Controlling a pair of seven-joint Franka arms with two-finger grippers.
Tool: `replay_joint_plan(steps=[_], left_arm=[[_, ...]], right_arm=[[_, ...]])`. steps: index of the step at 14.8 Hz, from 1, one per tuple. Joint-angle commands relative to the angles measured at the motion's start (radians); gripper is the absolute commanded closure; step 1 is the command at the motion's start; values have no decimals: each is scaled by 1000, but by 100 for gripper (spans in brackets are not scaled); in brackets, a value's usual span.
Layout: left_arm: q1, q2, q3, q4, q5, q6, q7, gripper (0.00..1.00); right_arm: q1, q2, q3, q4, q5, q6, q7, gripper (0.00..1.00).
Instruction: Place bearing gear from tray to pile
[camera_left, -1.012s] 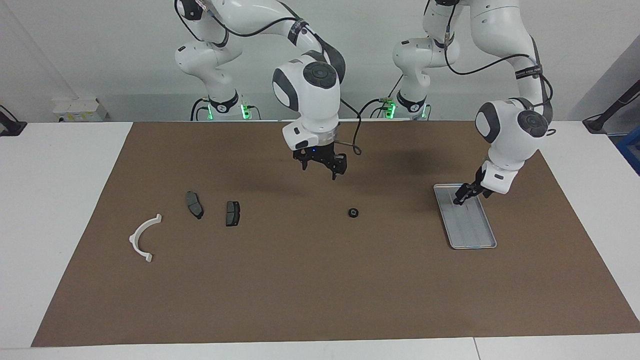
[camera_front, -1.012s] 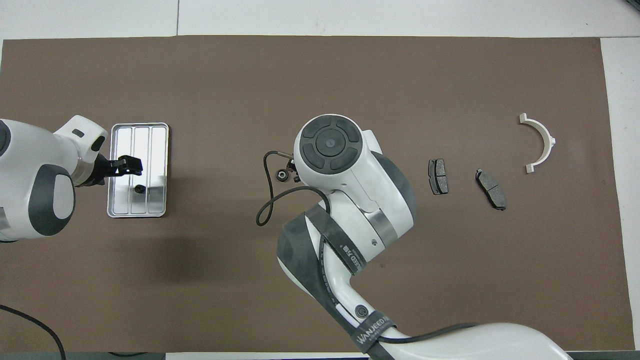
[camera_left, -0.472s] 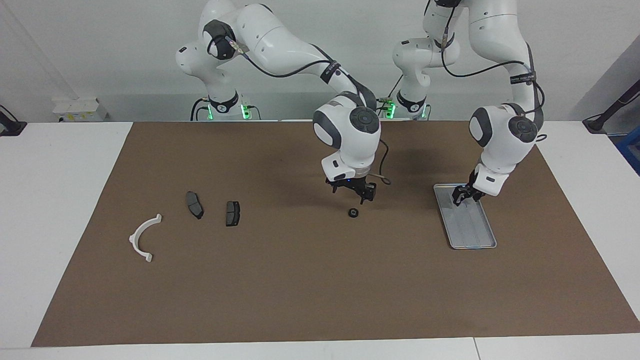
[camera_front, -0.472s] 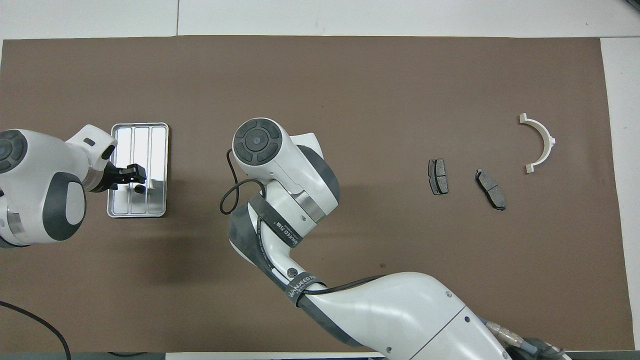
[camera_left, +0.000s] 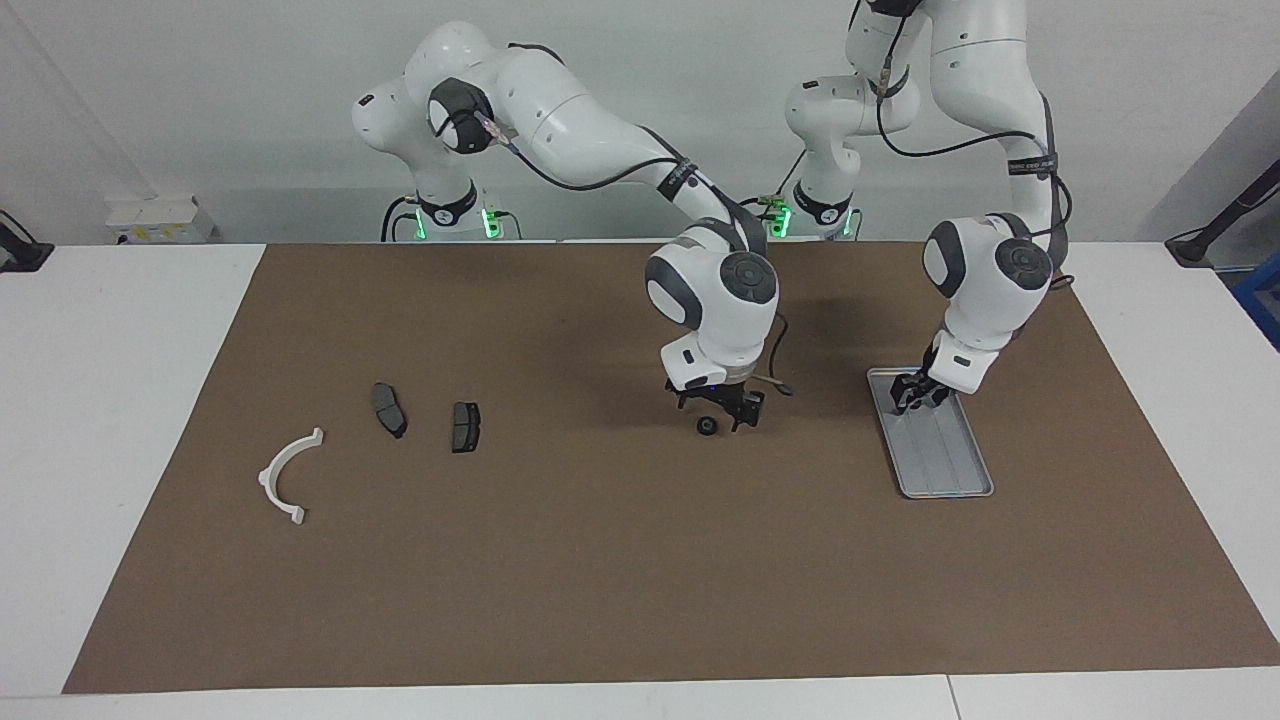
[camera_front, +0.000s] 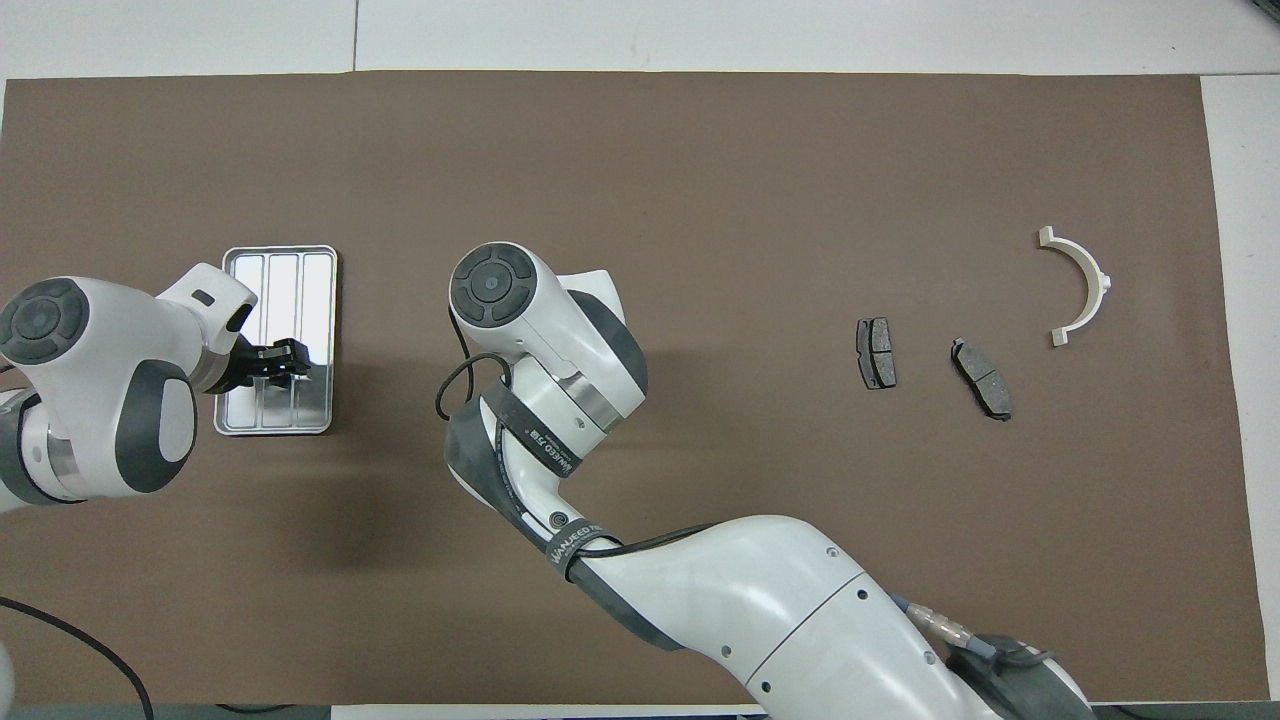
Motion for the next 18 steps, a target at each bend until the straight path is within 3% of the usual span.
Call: replay_joint_plan(steps=[1,7,11,12,14,16,18], left_arm=[[-14,-10,8,-20,-1,18,-6,31],[-11,-15,8,-35,-1,18,-3,35],[-9,-13,10,-32,-1,25,-1,36],[-9,-13,10,-32,-1,24,0,37],[-12,-13,10,-32,-2,24,-4,48],[-12,-13,10,-32,-2,18,-8,51],[-11,-13,10,-32,-1,16,-4,65]], right_arm=[[10,36,-11,54,-22,-9,31,0],[10,34,-16,53,-22,-12,39,4],[7,30,-14,53,-22,-10,46,27],[5,30,-14,53,-20,-9,46,29],[3,30,-13,51,-19,-7,48,38],[3,28,-13,48,-16,7,48,44],[2,27,-11,48,-11,8,48,62]])
